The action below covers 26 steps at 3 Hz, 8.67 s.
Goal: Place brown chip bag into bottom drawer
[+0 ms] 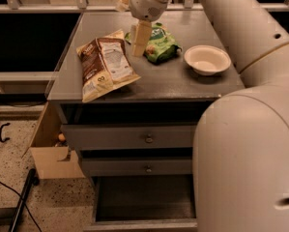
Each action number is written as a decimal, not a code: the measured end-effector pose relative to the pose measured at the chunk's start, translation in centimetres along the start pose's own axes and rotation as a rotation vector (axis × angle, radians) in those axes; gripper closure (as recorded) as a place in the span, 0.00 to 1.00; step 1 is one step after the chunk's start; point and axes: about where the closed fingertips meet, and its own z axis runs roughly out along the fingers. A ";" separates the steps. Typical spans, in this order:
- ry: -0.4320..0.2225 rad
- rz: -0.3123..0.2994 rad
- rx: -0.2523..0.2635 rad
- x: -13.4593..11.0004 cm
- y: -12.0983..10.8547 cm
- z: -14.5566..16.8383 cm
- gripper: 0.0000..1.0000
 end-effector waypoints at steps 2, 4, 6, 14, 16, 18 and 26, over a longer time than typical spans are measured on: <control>-0.093 0.007 -0.056 -2.4 -0.3 3.1 0.00; -0.107 0.039 -0.117 -2.2 0.0 5.9 0.00; -0.059 0.103 -0.142 1.2 0.2 8.5 0.00; -0.058 0.106 -0.180 1.1 0.6 10.1 1.00; -0.009 0.109 -0.112 -1.7 0.4 5.5 1.00; 0.035 0.171 0.000 -2.8 3.1 -0.1 1.00; -0.079 0.534 0.153 6.1 3.5 1.4 1.00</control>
Offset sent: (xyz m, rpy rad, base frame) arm -0.0033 0.0501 -0.0153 0.0786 0.1170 0.0821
